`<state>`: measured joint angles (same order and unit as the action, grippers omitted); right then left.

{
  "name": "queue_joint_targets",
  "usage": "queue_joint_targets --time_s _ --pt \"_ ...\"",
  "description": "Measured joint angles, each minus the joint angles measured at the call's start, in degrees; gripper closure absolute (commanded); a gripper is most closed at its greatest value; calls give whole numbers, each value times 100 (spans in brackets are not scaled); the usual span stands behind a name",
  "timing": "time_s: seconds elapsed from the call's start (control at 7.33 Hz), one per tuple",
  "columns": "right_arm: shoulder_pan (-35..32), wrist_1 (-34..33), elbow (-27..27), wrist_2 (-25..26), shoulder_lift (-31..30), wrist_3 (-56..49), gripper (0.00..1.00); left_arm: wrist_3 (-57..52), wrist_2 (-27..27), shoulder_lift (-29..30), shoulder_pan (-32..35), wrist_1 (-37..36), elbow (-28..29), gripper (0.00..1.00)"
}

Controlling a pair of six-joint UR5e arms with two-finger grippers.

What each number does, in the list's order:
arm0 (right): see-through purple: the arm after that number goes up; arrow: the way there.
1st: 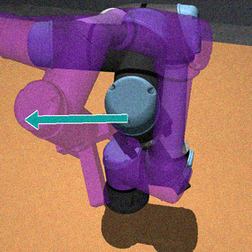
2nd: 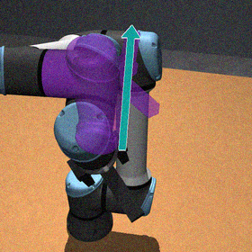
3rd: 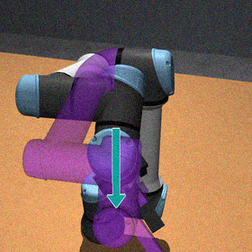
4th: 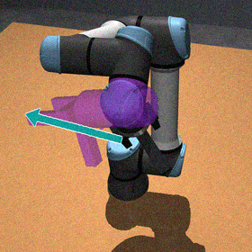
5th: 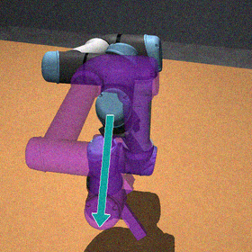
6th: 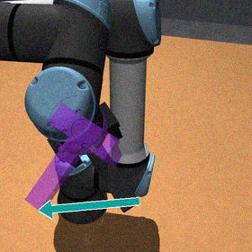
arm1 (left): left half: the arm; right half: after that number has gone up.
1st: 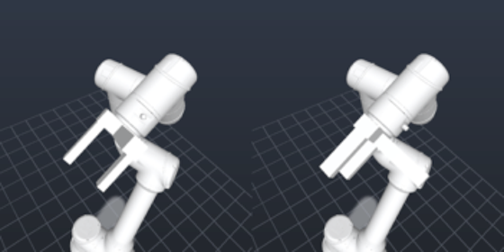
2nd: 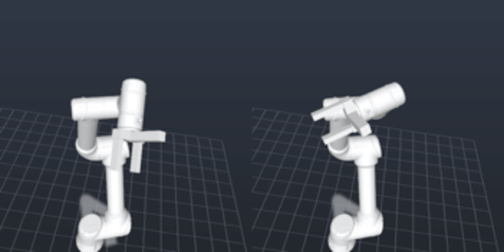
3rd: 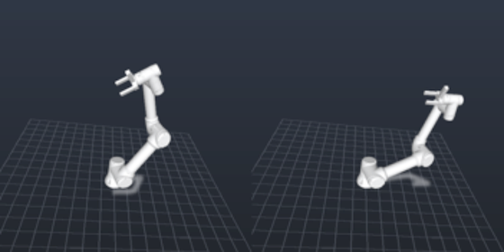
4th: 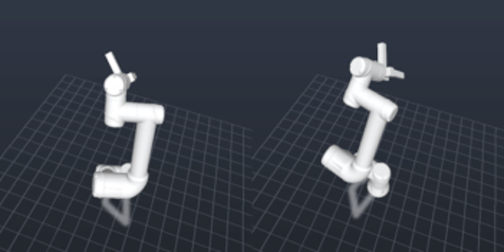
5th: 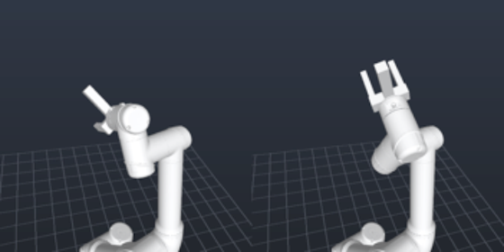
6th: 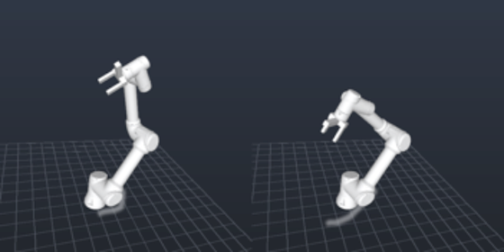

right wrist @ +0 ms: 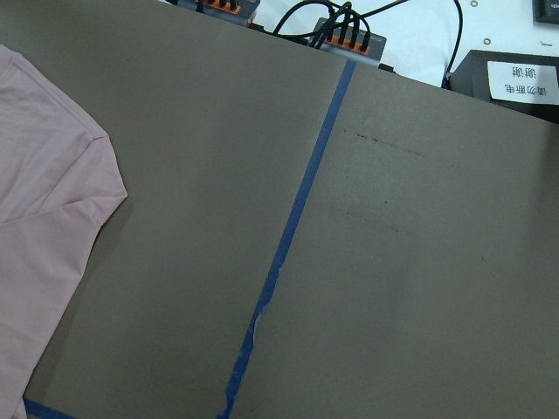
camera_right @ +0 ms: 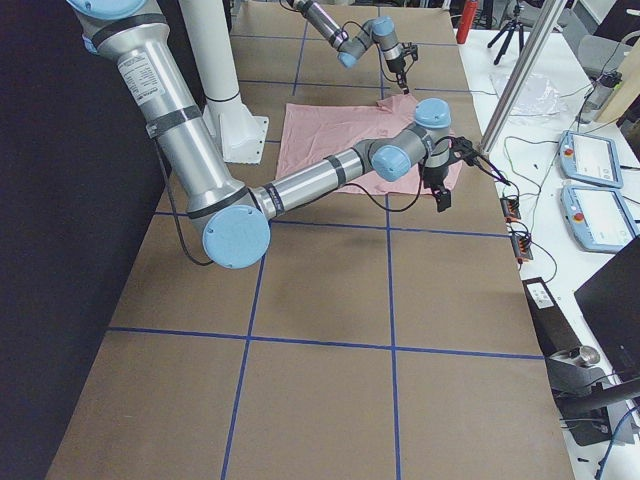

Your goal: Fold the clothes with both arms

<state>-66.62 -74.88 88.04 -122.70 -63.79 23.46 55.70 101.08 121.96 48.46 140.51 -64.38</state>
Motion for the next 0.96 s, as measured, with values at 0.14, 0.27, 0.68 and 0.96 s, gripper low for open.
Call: queue_joint_targets --time_s 0.14,0.27,0.68,0.96 --pt "0 0 31 0 -18 1 0 -13 12 -23 5 -68 -151 100" --pt "0 0 65 2 -35 3 0 -15 17 -27 5 -392 -456 100" --pt "0 0 104 8 -77 5 0 194 -74 476 -154 -2886 -1619 100" --pt "0 0 108 9 -80 4 0 621 -337 1300 -458 -3671 -1149 100"
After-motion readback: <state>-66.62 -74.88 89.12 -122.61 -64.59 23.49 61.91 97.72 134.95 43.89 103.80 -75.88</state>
